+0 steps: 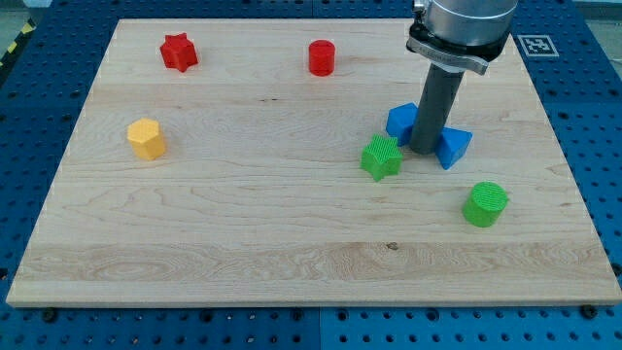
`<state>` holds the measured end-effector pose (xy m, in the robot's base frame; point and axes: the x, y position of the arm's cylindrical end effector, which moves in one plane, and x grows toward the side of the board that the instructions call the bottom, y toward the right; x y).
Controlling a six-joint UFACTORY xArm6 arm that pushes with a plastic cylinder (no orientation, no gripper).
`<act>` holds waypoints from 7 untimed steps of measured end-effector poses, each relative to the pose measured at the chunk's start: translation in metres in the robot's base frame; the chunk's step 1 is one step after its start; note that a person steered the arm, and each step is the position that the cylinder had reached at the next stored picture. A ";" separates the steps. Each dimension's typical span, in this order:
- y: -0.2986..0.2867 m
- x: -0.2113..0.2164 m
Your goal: Move the blue cube towards the center right
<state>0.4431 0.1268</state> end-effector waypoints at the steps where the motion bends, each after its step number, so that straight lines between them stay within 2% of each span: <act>1: -0.009 0.012; 2: -0.040 0.006; 3: -0.075 -0.019; 4: -0.060 -0.037; 5: 0.011 -0.039; 6: 0.044 -0.038; 7: 0.048 -0.036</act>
<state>0.4070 0.1747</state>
